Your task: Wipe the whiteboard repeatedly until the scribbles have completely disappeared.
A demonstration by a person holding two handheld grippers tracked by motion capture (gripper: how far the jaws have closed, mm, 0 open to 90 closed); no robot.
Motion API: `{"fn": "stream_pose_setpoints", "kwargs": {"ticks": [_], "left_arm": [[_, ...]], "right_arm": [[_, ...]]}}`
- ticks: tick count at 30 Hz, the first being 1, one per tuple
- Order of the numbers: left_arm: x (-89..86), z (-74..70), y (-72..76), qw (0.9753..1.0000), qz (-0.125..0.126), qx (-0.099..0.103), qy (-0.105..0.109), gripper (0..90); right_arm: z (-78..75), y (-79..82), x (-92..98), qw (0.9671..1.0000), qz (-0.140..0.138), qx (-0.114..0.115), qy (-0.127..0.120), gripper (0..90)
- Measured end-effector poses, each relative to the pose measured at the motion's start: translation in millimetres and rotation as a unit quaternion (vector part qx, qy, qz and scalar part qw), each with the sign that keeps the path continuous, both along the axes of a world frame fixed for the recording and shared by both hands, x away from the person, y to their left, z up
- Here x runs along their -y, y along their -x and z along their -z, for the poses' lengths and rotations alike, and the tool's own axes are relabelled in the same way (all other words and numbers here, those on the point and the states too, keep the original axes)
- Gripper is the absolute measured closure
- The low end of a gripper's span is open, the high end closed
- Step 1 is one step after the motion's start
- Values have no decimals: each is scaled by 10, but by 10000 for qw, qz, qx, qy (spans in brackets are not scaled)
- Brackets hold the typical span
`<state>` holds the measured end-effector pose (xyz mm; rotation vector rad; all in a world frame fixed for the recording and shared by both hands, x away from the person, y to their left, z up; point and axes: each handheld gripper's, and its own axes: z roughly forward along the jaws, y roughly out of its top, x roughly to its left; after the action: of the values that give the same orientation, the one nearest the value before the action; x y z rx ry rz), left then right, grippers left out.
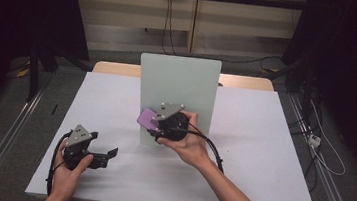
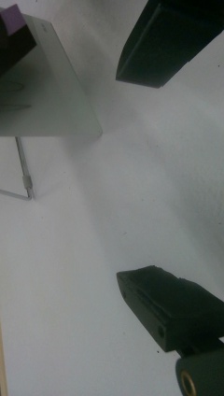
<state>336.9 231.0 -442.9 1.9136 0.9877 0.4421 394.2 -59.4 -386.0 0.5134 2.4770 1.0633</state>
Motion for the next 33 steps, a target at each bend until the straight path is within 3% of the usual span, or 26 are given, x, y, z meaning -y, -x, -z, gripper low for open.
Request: {"fn": "stream_pose_setpoints", "kwargs": {"ticks": [10,13,16,21,33], "left_arm": [[4,-2,3,10000,7,1,-5,50],[-3,0,1,10000,-10,0,-6,50],[-7,-1,-1,10000,-8,-3,0,50],[-5,-2,1,10000,-3,2,1,50],[-5,6,0,10000,-12,-23,-8,50]], "right_arm": [[363,100,-197,9981,-332,-264,451,421],[404,97,-225,9978,-366,-377,408,422],[453,111,-278,9964,-453,-447,562,421],[430,97,-271,9967,-459,-424,520,421],[-11,-12,42,9999,-69,-84,11,420]]}}
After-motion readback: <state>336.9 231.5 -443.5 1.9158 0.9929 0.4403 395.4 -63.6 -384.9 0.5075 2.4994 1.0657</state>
